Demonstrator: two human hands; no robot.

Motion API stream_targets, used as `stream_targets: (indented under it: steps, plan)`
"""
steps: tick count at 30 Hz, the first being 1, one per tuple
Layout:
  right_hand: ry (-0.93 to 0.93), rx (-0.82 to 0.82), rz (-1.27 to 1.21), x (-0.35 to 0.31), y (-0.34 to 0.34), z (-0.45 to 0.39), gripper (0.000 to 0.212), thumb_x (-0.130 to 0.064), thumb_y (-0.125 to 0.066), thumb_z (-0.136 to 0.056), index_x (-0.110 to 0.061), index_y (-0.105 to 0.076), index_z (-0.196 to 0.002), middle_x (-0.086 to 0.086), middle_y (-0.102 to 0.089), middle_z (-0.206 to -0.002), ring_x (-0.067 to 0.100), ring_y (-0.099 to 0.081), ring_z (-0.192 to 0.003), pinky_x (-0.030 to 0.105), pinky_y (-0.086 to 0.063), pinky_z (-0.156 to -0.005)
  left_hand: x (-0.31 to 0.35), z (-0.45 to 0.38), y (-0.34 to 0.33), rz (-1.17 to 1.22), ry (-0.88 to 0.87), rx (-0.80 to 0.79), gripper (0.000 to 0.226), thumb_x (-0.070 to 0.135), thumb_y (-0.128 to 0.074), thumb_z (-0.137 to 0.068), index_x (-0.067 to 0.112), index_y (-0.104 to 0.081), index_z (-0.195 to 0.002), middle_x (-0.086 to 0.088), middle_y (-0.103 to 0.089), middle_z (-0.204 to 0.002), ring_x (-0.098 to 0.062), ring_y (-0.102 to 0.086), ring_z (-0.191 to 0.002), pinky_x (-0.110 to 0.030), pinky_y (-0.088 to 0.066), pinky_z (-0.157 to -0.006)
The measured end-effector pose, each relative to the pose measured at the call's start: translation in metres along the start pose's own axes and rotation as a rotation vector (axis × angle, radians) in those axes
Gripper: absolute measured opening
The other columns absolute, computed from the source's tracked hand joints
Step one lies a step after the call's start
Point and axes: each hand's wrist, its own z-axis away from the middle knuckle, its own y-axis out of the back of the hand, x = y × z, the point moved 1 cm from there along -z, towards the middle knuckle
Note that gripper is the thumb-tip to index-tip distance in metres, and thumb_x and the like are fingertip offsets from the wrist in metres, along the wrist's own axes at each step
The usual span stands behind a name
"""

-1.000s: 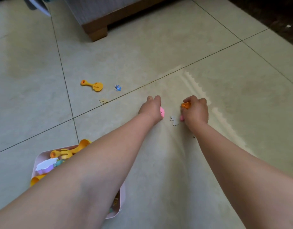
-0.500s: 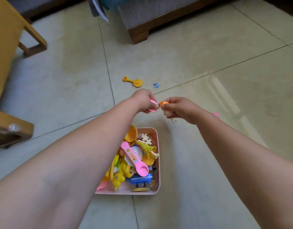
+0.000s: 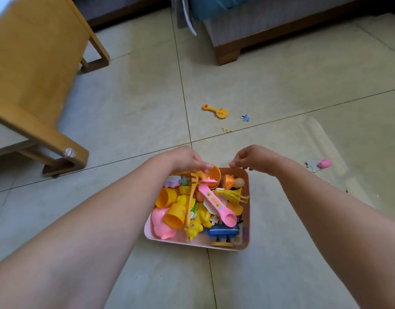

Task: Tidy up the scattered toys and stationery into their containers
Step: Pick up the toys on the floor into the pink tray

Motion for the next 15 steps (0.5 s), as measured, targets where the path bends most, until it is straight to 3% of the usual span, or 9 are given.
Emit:
stream_targets:
  steps: [1,3,7,10,12,15]
  plan:
    - [-0.002,-0.003,0.034,0.0,-0.003,0.0,0.004,-0.025,-0.072,-0.083,-0.024,-0.071,-0.08,-0.005,-0.064,-0.079,0.012,-0.055,-0.075,0.021,-0.042,-0.06,0.001,0.0,-0.001,-0.014,-0.001,0.012,0.028,0.054,-0.067,-0.081,0.028,-0.078,-0.081,0.004,-0.07,-0.087,-0.011,-0.059,-0.086,-0.028,-0.045,-0.08]
    - [-0.001,-0.01,0.14,-0.001,-0.009,0.002,0.009,-0.019,-0.067,-0.086,-0.024,-0.068,-0.093,-0.002,-0.061,-0.086,0.013,-0.055,-0.075,0.021,-0.042,-0.06,0.004,-0.002,-0.002,-0.029,0.006,0.04,0.025,0.046,-0.068,-0.083,0.024,-0.079,-0.084,0.001,-0.068,-0.083,-0.013,-0.056,-0.081,-0.025,-0.043,-0.072]
    - [-0.025,-0.004,0.53,-0.011,-0.018,0.003,0.024,-0.027,-0.054,-0.093,-0.024,-0.067,-0.114,0.003,-0.066,-0.107,0.019,-0.06,-0.096,0.025,-0.043,-0.07,0.014,-0.008,-0.001,-0.071,0.05,0.092,0.027,0.038,-0.066,-0.088,0.014,-0.079,-0.087,-0.003,-0.062,-0.075,-0.016,-0.053,-0.075,-0.028,-0.045,-0.07]
    - [-0.092,0.002,0.735,-0.015,-0.026,-0.002,0.029,-0.016,-0.05,-0.092,-0.018,-0.068,-0.115,0.005,-0.067,-0.112,0.023,-0.061,-0.102,0.026,-0.047,-0.074,0.023,-0.013,-0.001,-0.132,0.084,0.119,0.028,0.037,-0.062,-0.091,0.014,-0.078,-0.093,-0.005,-0.063,-0.083,-0.02,-0.057,-0.079,-0.028,-0.046,-0.072]
    - [-0.129,0.034,0.768,-0.015,-0.031,-0.007,0.027,-0.014,-0.055,-0.087,-0.015,-0.069,-0.11,0.007,-0.067,-0.107,0.024,-0.061,-0.094,0.029,-0.05,-0.076,0.025,-0.019,-0.002,-0.128,0.117,0.189,0.027,0.037,-0.059,-0.093,0.017,-0.078,-0.094,-0.005,-0.066,-0.091,-0.024,-0.062,-0.091,-0.031,-0.05,-0.078]
    - [-0.182,0.129,0.712,-0.013,-0.035,-0.016,0.021,-0.011,-0.057,-0.082,-0.013,-0.069,-0.099,0.006,-0.064,-0.094,0.024,-0.054,-0.079,0.027,-0.046,-0.066,0.025,-0.028,0.001,-0.055,0.141,0.333,0.023,0.033,-0.057,-0.094,0.02,-0.077,-0.097,-0.006,-0.068,-0.111,-0.026,-0.058,-0.111,-0.036,-0.051,-0.093]
